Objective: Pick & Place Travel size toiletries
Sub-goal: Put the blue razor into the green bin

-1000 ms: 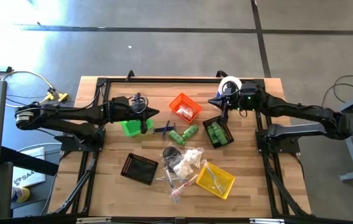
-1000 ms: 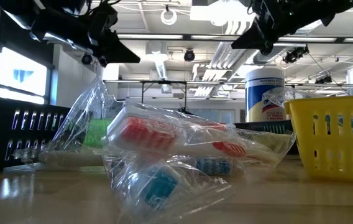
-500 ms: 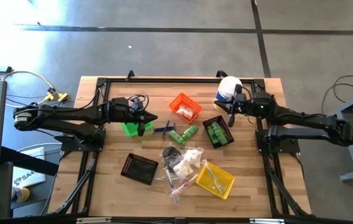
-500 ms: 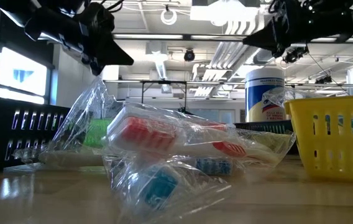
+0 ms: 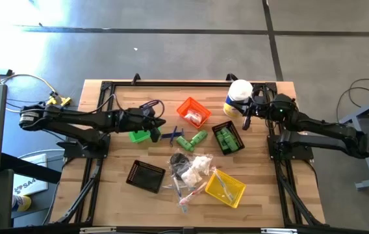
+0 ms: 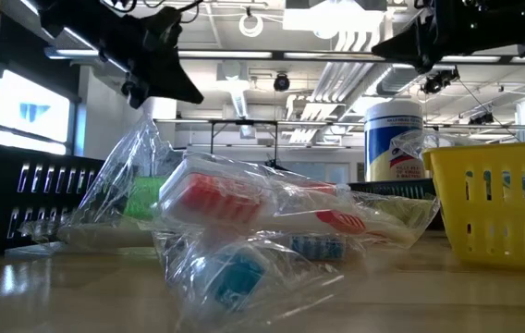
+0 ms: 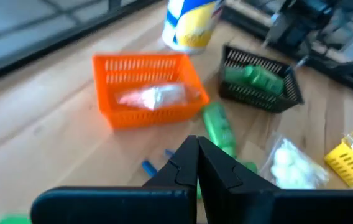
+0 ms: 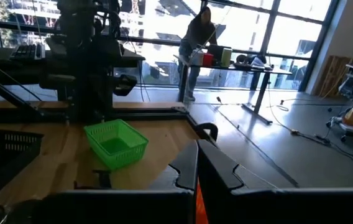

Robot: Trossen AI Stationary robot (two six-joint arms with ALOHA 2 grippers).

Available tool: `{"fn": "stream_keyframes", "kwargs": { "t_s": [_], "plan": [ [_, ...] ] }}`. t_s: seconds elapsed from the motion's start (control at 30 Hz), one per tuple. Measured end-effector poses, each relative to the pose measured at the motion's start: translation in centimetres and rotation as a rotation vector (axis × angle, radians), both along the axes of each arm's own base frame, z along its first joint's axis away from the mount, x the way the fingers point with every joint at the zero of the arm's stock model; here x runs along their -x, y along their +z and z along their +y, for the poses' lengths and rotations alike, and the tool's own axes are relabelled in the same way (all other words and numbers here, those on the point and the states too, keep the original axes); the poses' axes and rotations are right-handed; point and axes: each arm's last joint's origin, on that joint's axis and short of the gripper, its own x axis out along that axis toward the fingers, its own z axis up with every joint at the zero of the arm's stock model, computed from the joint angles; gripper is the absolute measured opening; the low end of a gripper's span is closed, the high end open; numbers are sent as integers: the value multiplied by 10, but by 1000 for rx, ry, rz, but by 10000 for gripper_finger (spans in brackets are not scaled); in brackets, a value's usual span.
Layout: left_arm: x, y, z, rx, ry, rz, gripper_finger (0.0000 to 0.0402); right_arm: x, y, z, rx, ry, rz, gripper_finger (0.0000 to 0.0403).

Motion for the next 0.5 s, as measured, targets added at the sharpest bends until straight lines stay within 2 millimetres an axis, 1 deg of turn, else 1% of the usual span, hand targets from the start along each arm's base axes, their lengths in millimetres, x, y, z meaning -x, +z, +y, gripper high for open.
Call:
{"fn": "stream_keyframes", "kwargs": {
  "t_s": [0.27, 0.43, 0.5],
  "plan": [
    [-22, 3, -2, 116, 64, 166, 0, -1, -6, 0, -56, 4, 38, 2],
    [-34, 1, -3, 161, 92, 323, 0, -2, -7, 1, -76, 17, 46, 2],
    [-36, -2, -4, 180, 109, 399, 0, -2, -8, 1, -81, 16, 55, 2]
  ]
}}
